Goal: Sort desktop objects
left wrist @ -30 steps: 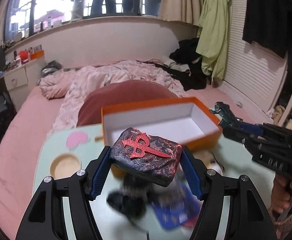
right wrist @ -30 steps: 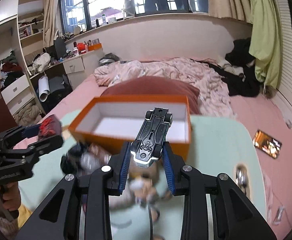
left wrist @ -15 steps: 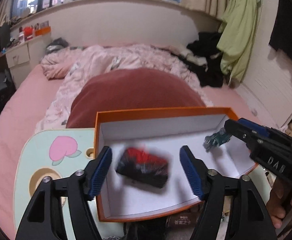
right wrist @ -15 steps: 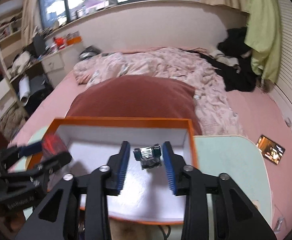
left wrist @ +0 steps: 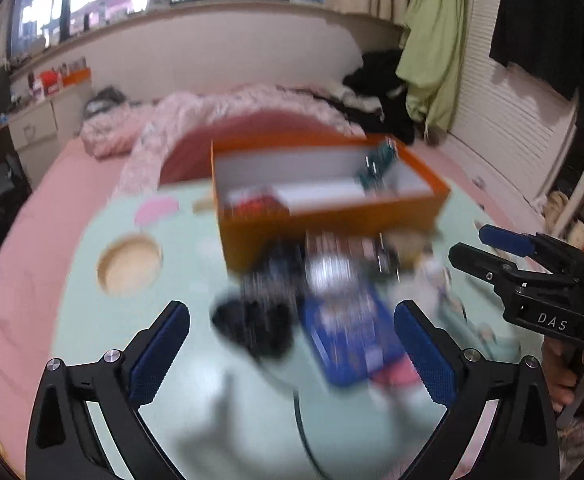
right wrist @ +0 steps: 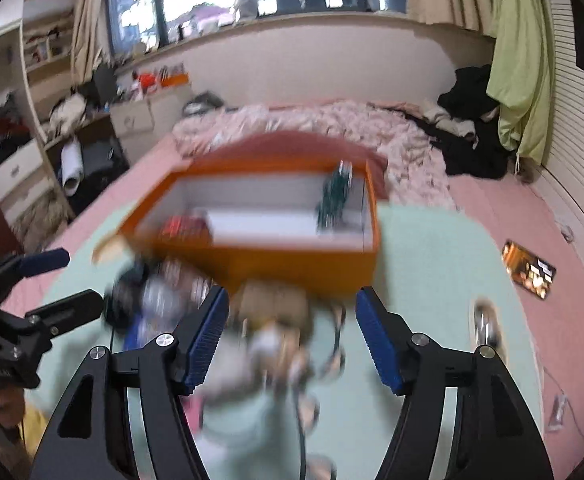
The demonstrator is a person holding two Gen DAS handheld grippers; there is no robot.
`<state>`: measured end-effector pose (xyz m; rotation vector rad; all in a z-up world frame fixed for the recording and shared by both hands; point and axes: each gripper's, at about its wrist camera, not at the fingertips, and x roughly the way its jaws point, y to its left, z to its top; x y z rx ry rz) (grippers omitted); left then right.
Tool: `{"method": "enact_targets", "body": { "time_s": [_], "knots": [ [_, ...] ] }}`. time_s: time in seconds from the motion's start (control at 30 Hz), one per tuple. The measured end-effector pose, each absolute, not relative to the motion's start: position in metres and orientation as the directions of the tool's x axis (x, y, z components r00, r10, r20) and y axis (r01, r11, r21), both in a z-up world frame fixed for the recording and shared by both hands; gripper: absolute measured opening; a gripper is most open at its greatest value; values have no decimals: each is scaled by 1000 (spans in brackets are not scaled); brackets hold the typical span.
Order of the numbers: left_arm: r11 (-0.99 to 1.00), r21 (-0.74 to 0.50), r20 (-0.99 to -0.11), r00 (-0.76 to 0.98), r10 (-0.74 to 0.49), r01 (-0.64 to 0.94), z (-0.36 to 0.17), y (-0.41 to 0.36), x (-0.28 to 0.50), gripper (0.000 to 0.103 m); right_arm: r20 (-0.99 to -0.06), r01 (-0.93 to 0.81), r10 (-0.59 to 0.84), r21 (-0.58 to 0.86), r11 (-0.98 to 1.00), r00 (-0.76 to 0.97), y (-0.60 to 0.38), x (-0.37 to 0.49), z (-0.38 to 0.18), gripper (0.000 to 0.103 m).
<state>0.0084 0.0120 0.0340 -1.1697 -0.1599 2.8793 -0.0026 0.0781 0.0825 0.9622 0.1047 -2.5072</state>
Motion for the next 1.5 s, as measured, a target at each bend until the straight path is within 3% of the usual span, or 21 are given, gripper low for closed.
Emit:
{"method": "enact_targets", "body": {
  "time_s": [0.27, 0.33, 0.47, 1.5],
  "knots": [
    [-996, -72, -757, -654, 17, 57, -12, 23, 26, 102, -751, 418, -289, 19, -908, -594, 90, 34, 31, 67],
    [-997, -39, -766, -643, -14, 68, -15, 25, 22, 102, -731, 425, -267, -34, -904, -627, 87, 40, 28, 78],
    [-998, -7, -763, -645, -36, 64, -19, 27, 22, 103, -743, 442, -291, -7, -897, -602, 87, 32, 20, 103],
    [-998, -8, -756, -653, -33, 60, -17, 25, 23, 103, -726, 457, -311, -4, -890, -613, 88, 34, 19, 103]
  ]
}}
